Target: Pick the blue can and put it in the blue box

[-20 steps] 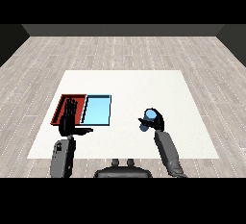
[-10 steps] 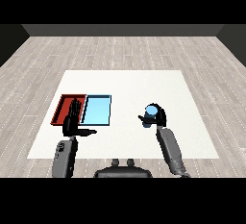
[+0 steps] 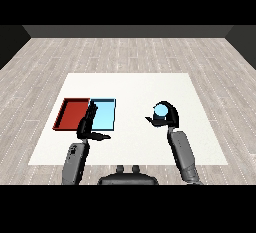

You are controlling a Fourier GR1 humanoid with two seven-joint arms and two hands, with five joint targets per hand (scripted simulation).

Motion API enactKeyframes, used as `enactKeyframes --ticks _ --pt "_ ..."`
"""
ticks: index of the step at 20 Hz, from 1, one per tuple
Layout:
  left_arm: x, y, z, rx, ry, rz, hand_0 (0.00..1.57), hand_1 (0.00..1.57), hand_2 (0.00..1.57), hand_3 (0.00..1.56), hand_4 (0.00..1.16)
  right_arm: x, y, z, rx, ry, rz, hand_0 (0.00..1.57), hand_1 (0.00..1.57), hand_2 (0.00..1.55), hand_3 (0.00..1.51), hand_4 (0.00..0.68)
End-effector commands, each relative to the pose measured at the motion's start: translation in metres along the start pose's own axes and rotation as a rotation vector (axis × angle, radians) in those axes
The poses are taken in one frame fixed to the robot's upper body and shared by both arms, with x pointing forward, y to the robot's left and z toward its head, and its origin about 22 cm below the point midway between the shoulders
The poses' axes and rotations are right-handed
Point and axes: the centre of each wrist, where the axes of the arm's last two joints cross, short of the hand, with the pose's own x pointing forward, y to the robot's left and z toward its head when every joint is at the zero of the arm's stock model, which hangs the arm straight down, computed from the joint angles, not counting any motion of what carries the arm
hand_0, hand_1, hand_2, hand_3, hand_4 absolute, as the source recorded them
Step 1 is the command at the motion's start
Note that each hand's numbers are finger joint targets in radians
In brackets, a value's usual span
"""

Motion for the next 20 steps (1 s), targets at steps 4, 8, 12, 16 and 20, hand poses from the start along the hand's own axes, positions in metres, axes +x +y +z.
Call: enactKeyframes --ticks 4,8,12,16,20 --pt "-0.001 -0.031 -0.009 -0.025 0.037 0.001 0.0 0.0 0.0 0.0 0.0 0.01 0.08 -0.01 0.031 -0.042 0.023 1.44 1.44 1.44 1.41 0.62" --pt "-0.023 -0.05 0.009 -0.044 0.052 0.023 0.0 0.0 0.0 0.0 0.0 0.028 0.065 -0.024 0.021 -0.034 0.042 1.42 1.42 1.44 1.4 0.616" --pt "-0.021 -0.036 -0.016 -0.073 0.091 0.074 0.0 0.0 0.0 0.0 0.0 0.029 0.078 0.009 0.048 -0.058 0.057 1.44 1.44 1.45 1.4 0.609" --pt "-0.02 -0.074 -0.023 -0.092 0.131 0.112 0.0 0.0 0.0 0.0 0.0 0.034 0.075 -0.015 0.054 -0.072 0.071 1.45 1.45 1.45 1.4 0.612" --pt "-0.031 -0.077 -0.012 -0.116 0.147 0.107 0.0 0.0 0.0 0.0 0.0 0.043 0.091 -0.033 0.082 -0.079 0.054 1.46 1.46 1.46 1.4 0.61"
